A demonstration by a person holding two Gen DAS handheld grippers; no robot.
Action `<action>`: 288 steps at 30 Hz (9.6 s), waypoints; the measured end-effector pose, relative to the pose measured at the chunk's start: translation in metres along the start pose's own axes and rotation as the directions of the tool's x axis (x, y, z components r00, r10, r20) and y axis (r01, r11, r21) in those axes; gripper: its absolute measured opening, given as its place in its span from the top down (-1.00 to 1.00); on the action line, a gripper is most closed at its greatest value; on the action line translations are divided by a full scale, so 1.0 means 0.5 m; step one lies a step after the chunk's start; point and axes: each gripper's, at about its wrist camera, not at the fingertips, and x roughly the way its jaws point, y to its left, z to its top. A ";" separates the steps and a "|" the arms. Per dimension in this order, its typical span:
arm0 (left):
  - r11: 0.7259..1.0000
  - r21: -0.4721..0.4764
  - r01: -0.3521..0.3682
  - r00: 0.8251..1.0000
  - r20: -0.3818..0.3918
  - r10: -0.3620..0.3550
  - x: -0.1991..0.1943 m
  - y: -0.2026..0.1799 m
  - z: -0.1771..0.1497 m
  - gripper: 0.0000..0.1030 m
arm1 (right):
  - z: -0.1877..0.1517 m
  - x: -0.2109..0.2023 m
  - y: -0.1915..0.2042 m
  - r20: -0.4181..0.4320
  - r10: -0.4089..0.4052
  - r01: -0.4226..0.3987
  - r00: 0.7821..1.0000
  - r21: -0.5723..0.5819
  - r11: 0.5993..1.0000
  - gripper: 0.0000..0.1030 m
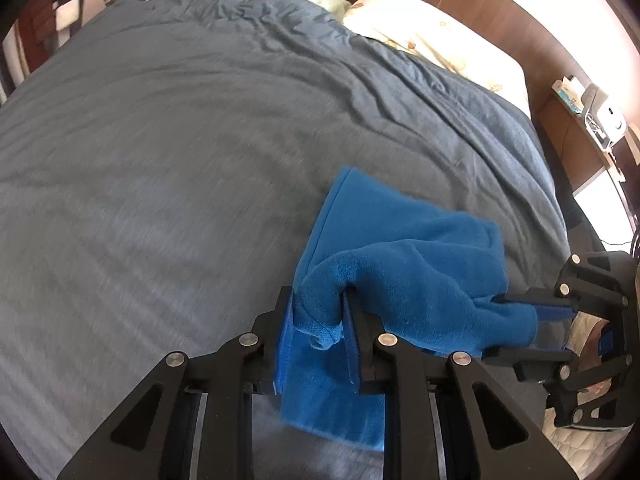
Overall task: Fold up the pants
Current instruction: 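Lift the folded blue pants with both grippers and carry toward the navy garment, then lower the blue pants and open both grippers, then grasp the blue pants edge with the left gripper while the right gripper grasps beside it, then carry the blue pants with both grippers onto the folded navy garment, then release the blue pants on the navy stack and straighten it with both grippers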
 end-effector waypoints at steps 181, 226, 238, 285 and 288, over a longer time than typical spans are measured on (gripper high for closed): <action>0.586 -0.809 -0.043 0.815 0.311 0.490 -0.258 -0.223 -0.287 0.29 | 0.036 -0.059 -0.221 -0.045 0.217 -0.214 0.975 0.076 0.974 0.56; 0.474 -0.860 -0.188 0.848 0.101 0.520 -0.423 -0.002 -0.675 0.18 | -0.041 0.132 0.249 -0.139 0.240 -0.256 0.961 -0.112 0.960 0.08; 0.451 -0.792 -0.412 0.695 0.048 0.718 -0.555 -0.058 -0.618 -0.02 | -0.046 -0.033 0.273 0.015 0.082 -0.075 0.996 -0.268 0.961 0.00; 0.386 -0.776 -0.499 0.558 0.052 0.828 -0.532 -0.240 -0.626 -0.46 | -0.121 -0.121 0.221 0.049 0.231 -0.218 0.972 -0.197 0.956 -0.40; 0.366 -0.782 -0.505 0.540 0.045 0.841 -0.496 -0.294 -0.622 -0.57 | -0.132 -0.133 0.192 0.094 0.241 -0.214 0.966 -0.233 0.949 -0.47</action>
